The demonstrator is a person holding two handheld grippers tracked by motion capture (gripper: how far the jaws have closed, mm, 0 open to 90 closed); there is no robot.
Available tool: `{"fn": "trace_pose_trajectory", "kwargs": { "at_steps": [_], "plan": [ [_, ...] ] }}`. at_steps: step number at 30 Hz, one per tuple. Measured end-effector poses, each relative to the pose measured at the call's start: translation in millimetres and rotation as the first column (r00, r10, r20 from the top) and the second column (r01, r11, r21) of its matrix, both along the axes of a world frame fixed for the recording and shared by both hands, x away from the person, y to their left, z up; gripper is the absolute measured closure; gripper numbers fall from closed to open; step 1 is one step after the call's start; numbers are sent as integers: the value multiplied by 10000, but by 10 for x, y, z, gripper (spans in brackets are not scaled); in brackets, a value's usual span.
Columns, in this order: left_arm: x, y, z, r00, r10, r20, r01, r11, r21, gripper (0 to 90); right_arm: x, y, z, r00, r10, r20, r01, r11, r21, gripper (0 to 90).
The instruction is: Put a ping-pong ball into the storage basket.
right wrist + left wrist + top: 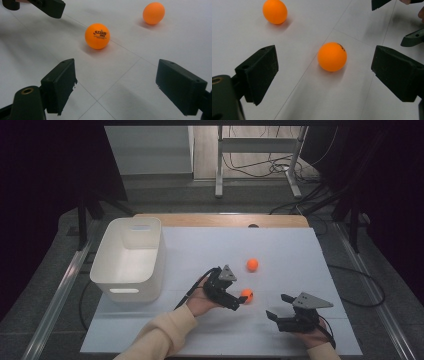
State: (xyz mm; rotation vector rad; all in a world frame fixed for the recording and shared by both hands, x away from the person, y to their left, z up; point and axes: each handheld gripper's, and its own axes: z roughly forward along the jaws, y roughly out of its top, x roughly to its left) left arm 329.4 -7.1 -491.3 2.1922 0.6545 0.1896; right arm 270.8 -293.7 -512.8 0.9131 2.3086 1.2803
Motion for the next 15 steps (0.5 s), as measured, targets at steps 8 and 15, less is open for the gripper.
{"fn": "trace_pose_trajectory", "kwargs": {
  "at_steps": [8, 15],
  "plan": [
    [57, -62, -67, 9997, -170, -190, 174, 9996, 202, 83, -1, 5, -2, 10000, 15, -1, -15, 10000, 19, 169],
    [90, -132, -94, 9990, -387, -204, 393, 9989, 255, 84, -2, 0, 2, 10000, 17, 11, -17, 10000, 0, 169]
  ]
}}
